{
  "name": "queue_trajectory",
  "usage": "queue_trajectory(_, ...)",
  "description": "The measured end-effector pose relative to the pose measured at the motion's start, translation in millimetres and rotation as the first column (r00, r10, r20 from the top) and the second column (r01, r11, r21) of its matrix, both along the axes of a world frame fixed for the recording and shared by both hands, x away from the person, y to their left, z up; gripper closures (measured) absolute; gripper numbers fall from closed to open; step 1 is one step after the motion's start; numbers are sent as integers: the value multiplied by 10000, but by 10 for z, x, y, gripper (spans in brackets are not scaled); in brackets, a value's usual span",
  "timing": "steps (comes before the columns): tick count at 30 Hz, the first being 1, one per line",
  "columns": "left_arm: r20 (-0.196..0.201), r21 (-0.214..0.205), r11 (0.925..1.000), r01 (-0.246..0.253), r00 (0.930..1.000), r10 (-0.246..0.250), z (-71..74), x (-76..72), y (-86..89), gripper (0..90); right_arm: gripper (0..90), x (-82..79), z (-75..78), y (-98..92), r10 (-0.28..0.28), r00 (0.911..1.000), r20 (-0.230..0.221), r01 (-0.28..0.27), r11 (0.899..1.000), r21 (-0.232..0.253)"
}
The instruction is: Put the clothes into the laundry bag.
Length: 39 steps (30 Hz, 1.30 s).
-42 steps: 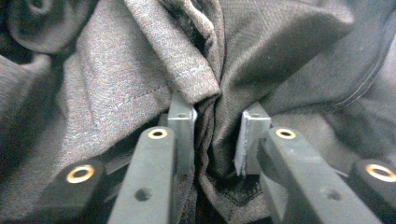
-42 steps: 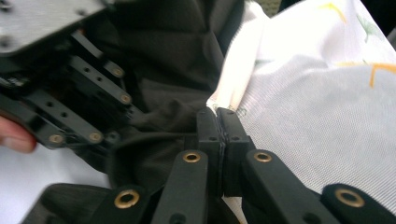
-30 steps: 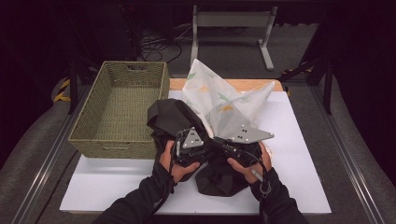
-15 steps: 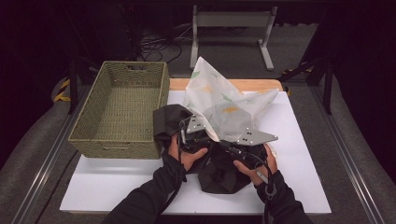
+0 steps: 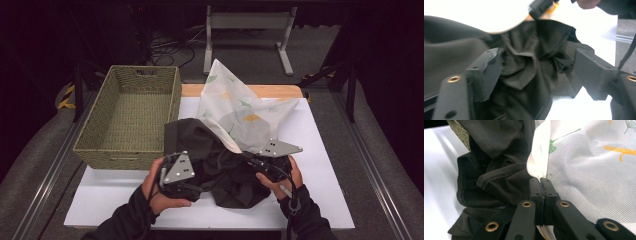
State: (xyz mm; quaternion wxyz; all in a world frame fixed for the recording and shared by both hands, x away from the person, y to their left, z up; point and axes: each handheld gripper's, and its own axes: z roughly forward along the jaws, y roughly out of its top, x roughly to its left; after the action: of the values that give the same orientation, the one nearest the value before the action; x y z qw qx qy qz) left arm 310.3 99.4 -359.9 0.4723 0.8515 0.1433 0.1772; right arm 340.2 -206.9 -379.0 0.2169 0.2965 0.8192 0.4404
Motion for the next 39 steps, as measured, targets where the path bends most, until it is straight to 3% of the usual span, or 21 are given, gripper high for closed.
queue_trajectory(2, 332, -659, 9971, -378, 9986, 401, 153, 70, 213, 149, 895, -4, -12, 14, 3, 10000, 25, -3, 9998, -181)
queue_trajectory(3, 332, -659, 9971, -378, 9986, 401, 153, 70, 213, 131, 895, -4, -12, 14, 3, 10000, 25, -3, 9998, -181)
queue_trajectory(6, 632, -576, 9879, -1437, 9871, 1472, 234, 256, 349, 79, 896, -1, -18, 37, 47, 10000, 46, -46, 9996, -282)
queue_trajectory(7, 478, -598, 9875, -1458, 9877, 1487, 235, 319, 370, 79, 896, -1, -18, 37, 47, 10000, 46, -46, 9996, -282)
queue_trajectory(8, -204, -580, 9849, -1631, 9866, 1621, 194, 505, 383, 71, 895, -2, -20, 42, 80, 10000, 31, -79, 9996, -285)
queue_trajectory(9, -204, -580, 9849, -1631, 9866, 1621, 194, 505, 383, 68, 895, 1, -23, 40, 84, 10000, 24, -84, 9996, -277)
queue_trajectory(10, -541, -433, 9856, -1633, 9855, 1609, 150, 593, 369, 68, 895, 1, -23, 40, 84, 10000, 24, -84, 9996, -277)
queue_trajectory(11, -1151, -338, 9873, -1555, 9819, 1507, 81, 696, 342, 73, 895, 4, -25, 37, 87, 10000, 8, -87, 9996, -265)
queue_trajectory(13, -1466, 301, 9871, -1571, 9762, 1599, -47, 800, 268, 173, 895, 7, -29, 30, 96, 10000, -25, -96, 9996, -266)
queue_trajectory(15, -1607, 789, 9888, -1266, 9773, 1379, -144, 819, 179, 380, 895, 12, -32, 24, 107, 9999, -38, -108, 9996, -265)
queue_trajectory(16, -1101, 1101, 9851, -1324, 9834, 1445, -163, 783, 133, 397, 895, 16, -35, 21, 103, 9999, -48, -104, 9996, -265)
queue_trajectory(18, -1162, 1007, 9872, -1235, 9840, 1350, -162, 768, 120, 602, 895, 20, -38, 18, 85, 9999, -69, -86, 9997, -249)
queue_trajectory(19, -1997, 80, 10000, 39, 9799, -23, -180, 743, 96, 602, 895, 23, -39, 17, 72, 9999, -70, -73, 9997, -234)
queue_trajectory(20, -1886, 223, 9996, 184, 9820, -139, -193, 708, 53, 716, 895, 26, -36, 17, 22, 10000, -32, -22, 9998, -209)
queue_trajectory(21, -1794, 549, 9976, 422, 9833, -317, -220, 671, -21, 755, 895, 24, -31, 17, 19, 10000, -20, -19, 9998, -197)
queue_trajectory(22, -1993, 548, 9949, 850, 9772, -725, -262, 643, -101, 776, 895, 23, -23, 18, 14, 10000, 24, -13, 9999, -166)
queue_trajectory(24, -2076, 910, 9867, 1350, 9716, -1138, -363, 584, -297, 782, 895, 20, -2, 19, -16, 9999, 106, 16, 10000, -2)
queue_trajectory(27, -1925, 1579, 9760, 1498, 9741, -1183, -539, 571, -574, 787, 895, 7, 18, 30, 60, 9999, 136, -63, 9998, 183)
queue_trajectory(32, -2640, 1045, 9871, 1210, 9603, -898, -766, 738, -683, 824, 895, -40, 40, 31, 229, 9996, 191, -233, 9996, 183)
queue_trajectory(36, -2140, 1624, 9805, 1110, 9740, -748, -843, 715, -802, 803, 895, -47, 18, 22, 240, 9997, 57, -241, 9996, 171)
queue_trajectory(39, -2378, 1221, 9856, 1172, 9675, -856, -866, 709, -822, 670, 895, -44, 4, 38, 241, 9997, 20, -241, 9997, 45)
